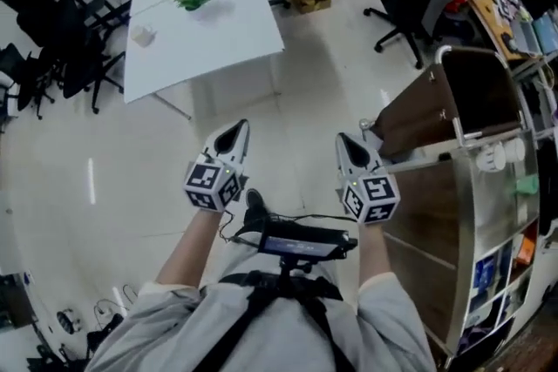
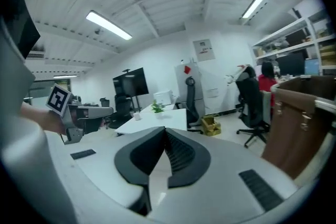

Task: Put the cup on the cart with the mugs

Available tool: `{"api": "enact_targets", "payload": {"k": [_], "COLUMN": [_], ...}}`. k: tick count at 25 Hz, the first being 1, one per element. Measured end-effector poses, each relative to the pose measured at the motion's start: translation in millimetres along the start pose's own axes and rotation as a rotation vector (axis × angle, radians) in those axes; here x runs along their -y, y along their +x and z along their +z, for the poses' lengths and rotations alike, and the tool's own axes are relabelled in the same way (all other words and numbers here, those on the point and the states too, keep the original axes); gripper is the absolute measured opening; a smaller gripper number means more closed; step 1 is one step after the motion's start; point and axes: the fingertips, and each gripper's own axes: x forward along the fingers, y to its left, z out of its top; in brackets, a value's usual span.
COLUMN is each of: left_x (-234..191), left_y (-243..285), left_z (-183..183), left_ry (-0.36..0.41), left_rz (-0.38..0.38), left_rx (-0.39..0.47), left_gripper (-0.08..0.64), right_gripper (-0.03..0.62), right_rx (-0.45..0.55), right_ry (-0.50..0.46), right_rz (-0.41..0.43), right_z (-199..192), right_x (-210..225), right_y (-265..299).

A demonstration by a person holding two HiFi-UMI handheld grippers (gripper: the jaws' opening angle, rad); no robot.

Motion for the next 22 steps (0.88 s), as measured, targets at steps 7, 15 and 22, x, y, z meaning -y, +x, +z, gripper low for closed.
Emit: {"api": "enact_targets", "payload": {"k": [7, 15, 22], "left_x": [-150, -272, -334], "left_y": [-71, -130, -165], "left_z": [-5, 4, 16], "left_ry": [-0.084, -0.136, -0.153], "left_rz": [0.261, 0.411, 0.46], "left_rx": [0.034, 0.087, 0.127], "left_gripper": [0.003, 0.003, 0.003], "right_gripper": [0.006, 0.006, 0.006], "right_rx": [-0.054, -0.1, -0.095], "right_ry": [-0.111, -0.166, -0.216], "right_rz": [0.278, 0.436, 0.499], "right_z": [18, 28, 52], "right_x": [-130, -246, -314], "right_y": [140, 240, 289]}}
